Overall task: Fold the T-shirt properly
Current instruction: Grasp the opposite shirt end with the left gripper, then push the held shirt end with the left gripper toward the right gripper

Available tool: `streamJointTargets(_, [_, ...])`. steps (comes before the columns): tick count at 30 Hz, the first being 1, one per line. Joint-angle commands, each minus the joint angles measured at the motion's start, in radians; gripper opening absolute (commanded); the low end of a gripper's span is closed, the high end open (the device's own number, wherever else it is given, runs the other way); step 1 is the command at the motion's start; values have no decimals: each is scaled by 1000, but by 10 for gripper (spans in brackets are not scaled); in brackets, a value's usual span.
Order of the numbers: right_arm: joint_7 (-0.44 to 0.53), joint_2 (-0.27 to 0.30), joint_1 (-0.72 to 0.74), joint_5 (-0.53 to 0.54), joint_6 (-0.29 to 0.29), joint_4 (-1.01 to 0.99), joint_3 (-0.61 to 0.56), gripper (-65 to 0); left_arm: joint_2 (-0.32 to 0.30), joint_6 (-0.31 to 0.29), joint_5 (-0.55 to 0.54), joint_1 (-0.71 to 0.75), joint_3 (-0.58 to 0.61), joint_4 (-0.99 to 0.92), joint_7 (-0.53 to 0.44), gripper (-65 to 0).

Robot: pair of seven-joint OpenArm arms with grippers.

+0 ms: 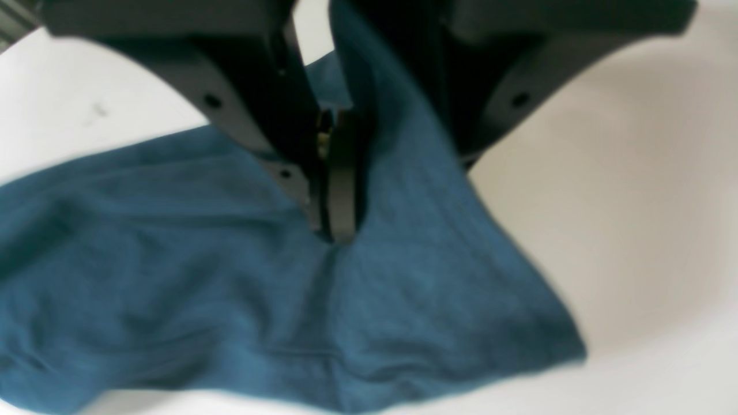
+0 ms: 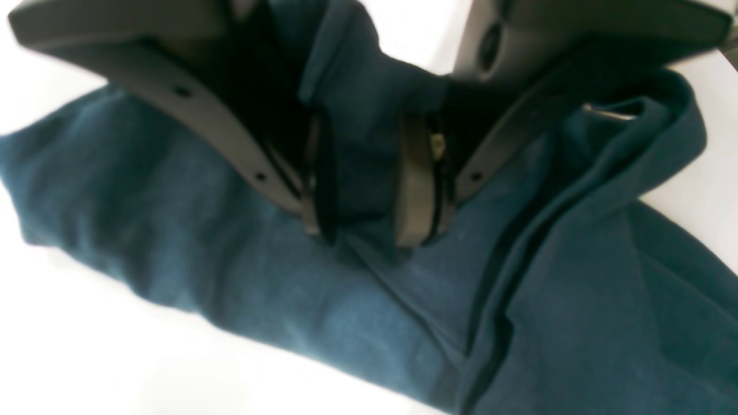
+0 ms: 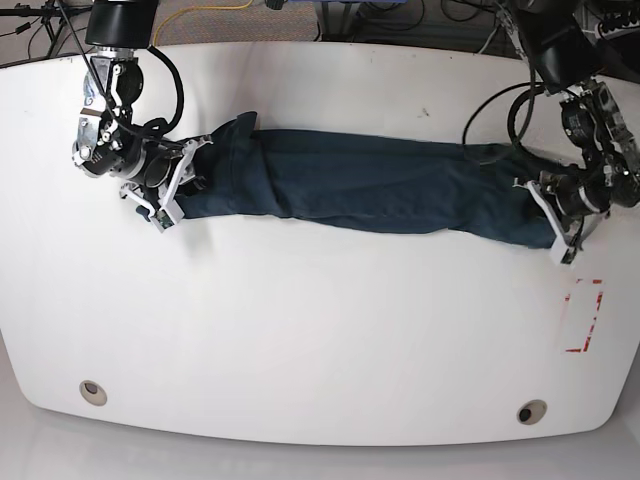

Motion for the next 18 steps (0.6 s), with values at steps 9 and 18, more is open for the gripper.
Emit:
streamJointTargets(9, [46,16,12,0,2,12,3,-491,-8,-2,-20,66,208,294,-10,-600])
streamJointTargets(18, [54,13,11,-102,2,0,3,-491,45,-2,-21,73,288,305,-10,-597])
